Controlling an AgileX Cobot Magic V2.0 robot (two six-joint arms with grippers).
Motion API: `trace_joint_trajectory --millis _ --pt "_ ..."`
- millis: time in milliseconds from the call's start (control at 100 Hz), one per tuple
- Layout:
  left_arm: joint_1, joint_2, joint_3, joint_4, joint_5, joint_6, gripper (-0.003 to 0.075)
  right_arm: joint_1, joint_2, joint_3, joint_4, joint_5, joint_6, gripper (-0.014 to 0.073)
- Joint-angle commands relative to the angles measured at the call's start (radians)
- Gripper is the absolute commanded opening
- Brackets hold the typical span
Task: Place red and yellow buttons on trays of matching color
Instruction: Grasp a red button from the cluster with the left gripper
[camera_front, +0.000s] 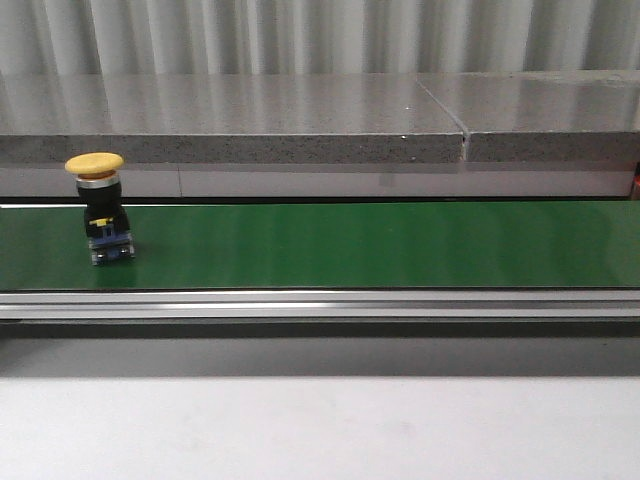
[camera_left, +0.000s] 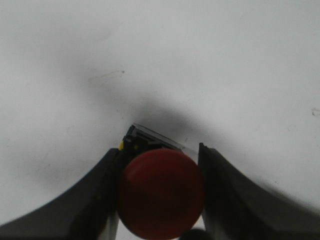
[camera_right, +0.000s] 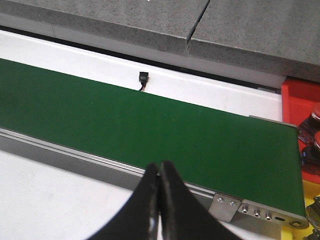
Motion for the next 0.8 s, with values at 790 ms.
trace_joint_trajectory --millis 790 --pt "-0.175 -0.640 0.422 -0.007 -0.100 0.057 0.0146 0.001 0.009 -0.027 -0.011 -0.069 -0.010 -0.0067"
